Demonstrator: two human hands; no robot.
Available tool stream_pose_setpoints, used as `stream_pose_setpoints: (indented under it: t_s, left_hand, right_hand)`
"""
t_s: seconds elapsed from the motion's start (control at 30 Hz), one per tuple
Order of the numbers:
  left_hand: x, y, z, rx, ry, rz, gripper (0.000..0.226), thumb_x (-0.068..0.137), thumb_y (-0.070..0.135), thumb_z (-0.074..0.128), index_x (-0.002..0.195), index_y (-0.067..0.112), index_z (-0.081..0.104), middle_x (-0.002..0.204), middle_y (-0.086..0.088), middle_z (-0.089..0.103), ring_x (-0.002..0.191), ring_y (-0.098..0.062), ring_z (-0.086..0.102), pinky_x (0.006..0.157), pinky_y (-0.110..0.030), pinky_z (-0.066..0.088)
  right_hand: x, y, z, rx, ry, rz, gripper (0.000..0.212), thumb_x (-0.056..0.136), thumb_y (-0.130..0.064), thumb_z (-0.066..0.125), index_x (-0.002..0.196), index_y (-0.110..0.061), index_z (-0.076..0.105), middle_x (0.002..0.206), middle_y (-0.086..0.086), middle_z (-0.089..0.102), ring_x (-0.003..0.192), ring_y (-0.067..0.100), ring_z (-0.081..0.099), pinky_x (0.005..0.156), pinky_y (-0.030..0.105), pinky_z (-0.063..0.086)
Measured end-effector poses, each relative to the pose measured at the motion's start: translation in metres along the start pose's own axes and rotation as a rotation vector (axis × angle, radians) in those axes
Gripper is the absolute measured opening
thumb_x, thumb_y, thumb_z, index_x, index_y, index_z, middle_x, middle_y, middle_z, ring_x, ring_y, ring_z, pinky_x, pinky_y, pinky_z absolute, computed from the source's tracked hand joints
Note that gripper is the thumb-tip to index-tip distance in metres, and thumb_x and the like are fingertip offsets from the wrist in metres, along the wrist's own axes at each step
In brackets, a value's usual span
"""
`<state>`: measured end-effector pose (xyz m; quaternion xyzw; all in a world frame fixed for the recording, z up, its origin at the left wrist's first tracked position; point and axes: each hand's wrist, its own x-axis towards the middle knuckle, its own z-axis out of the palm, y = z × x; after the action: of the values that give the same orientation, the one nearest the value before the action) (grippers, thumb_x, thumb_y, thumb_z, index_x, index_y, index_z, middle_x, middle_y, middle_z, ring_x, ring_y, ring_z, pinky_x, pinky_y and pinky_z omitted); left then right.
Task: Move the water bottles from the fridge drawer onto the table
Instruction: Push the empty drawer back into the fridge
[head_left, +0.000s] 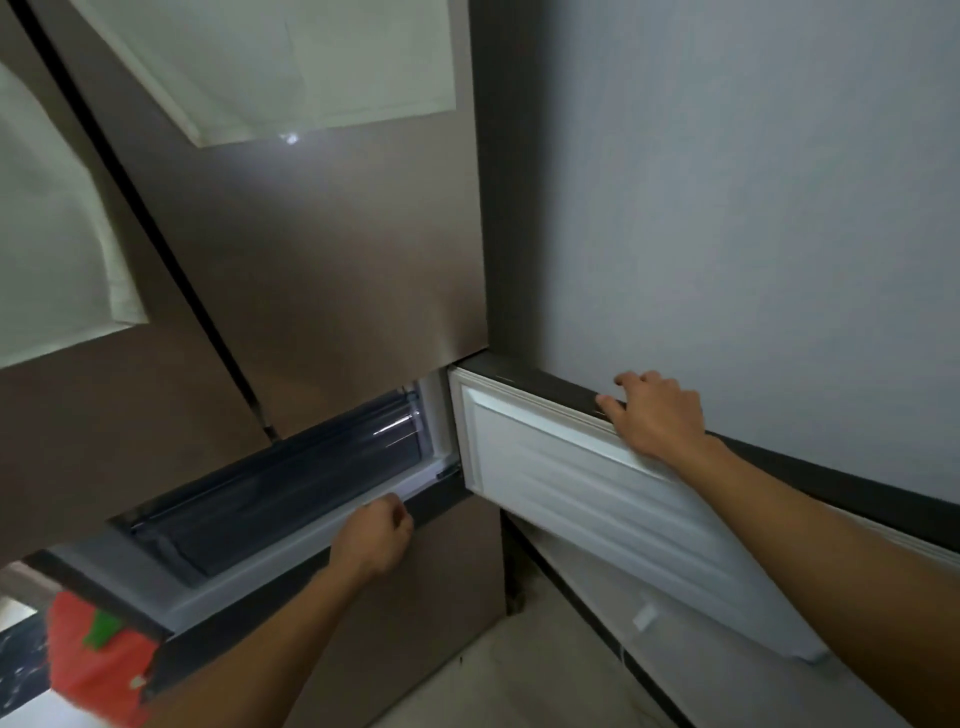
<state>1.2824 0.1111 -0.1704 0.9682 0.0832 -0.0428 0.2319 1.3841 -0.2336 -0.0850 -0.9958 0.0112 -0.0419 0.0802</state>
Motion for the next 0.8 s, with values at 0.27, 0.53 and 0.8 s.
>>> stream_pose_setpoints:
  t_s: [0.27, 0.53, 0.8]
  left_hand:
    - [-0.081, 0.007, -0.015, 0.052, 0.032, 0.116, 0.013, 0.095, 0.031, 0.048, 0.096, 0.023, 0.058, 0.087, 0.001, 0.062, 0.077, -0.015, 0.059, 0.072, -0.036, 0.053]
    - [-0.220, -0.057, -0.014, -0.018, 0.014, -0.002, 0.009, 0.094, 0.032, 0.050, 0.087, 0.026, 0.052, 0.086, 0.002, 0.063, 0.079, -0.018, 0.058, 0.067, -0.032, 0.045]
    - [-0.284, -0.066, -0.030, -0.233, 0.102, -0.013, 0.018, 0.094, 0.033, 0.053, 0.091, 0.017, 0.061, 0.086, 0.001, 0.067, 0.079, -0.016, 0.062, 0.075, -0.037, 0.052]
  right_hand:
    - [-0.056, 0.007, -0.005, 0.039, -0.108, 0.052, 0.075, 0.088, -0.074, 0.024, 0.133, -0.018, 0.047, 0.129, 0.015, 0.056, 0.114, 0.035, 0.053, 0.096, 0.047, 0.041]
    - [-0.143, -0.054, 0.003, 0.128, -0.164, 0.009, 0.079, 0.089, -0.069, 0.032, 0.146, -0.014, 0.029, 0.140, 0.020, 0.045, 0.125, 0.038, 0.045, 0.099, 0.047, 0.039]
    - [-0.208, -0.121, 0.006, 0.287, -0.241, -0.220, 0.083, 0.089, -0.065, 0.044, 0.153, -0.018, 0.018, 0.147, 0.015, 0.043, 0.126, 0.036, 0.048, 0.101, 0.044, 0.044]
